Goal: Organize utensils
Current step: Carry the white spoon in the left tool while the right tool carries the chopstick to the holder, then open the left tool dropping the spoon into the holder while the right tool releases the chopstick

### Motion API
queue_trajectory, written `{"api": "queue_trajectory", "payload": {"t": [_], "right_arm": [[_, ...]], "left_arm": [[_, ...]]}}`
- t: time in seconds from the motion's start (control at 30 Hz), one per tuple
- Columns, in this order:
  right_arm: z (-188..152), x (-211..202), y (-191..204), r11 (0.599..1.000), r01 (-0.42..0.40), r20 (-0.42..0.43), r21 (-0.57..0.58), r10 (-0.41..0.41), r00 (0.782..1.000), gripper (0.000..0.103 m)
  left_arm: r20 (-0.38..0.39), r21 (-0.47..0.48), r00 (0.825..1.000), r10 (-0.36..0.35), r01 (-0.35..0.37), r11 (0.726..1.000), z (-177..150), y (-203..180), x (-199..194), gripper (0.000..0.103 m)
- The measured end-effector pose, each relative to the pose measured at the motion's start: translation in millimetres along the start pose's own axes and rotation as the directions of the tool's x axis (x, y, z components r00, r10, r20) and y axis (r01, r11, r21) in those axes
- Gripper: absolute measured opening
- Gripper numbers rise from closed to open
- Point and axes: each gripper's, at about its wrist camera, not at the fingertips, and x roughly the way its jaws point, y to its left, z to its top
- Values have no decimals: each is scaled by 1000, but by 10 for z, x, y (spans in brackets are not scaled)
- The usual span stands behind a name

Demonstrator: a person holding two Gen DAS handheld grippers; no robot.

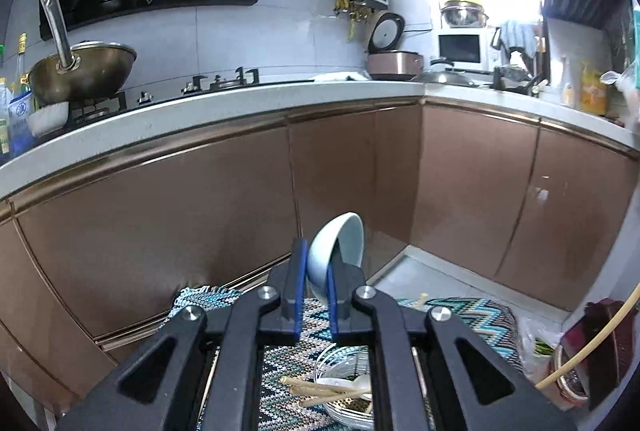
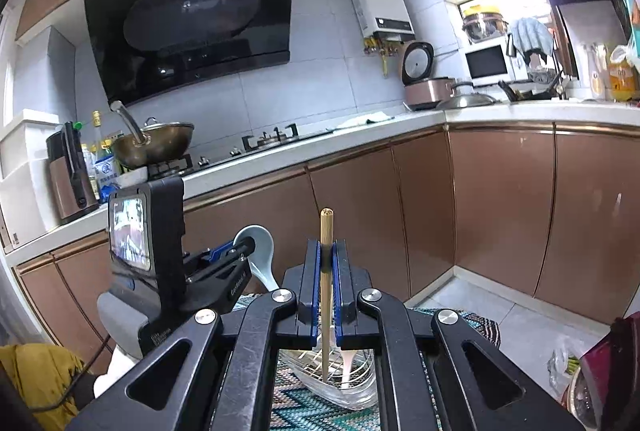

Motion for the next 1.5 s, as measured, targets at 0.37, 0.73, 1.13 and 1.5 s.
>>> {"api": "queue_trajectory", "payload": {"t": [0.37, 0.73, 1.13, 1.5], "right_arm": [[-92, 266, -78, 1000, 1, -6, -29, -2, 1000, 5], [28, 270, -34, 999, -6, 32, -40, 7, 999, 5], [-254, 600, -35, 997, 58, -16, -60, -59, 998, 5], [-469, 498, -46, 994, 103, -49, -29, -104, 993, 38]], "left_arm": [[-36, 6, 999, 41, -41, 999, -240, -104, 293, 8], [-67, -3, 997, 48, -49, 999, -367, -91, 440, 8], [-125, -16, 991, 38, -41, 999, -516, -23, 543, 9], [-145, -1, 989, -12, 12, 1000, -436, 37, 334, 26]]}}
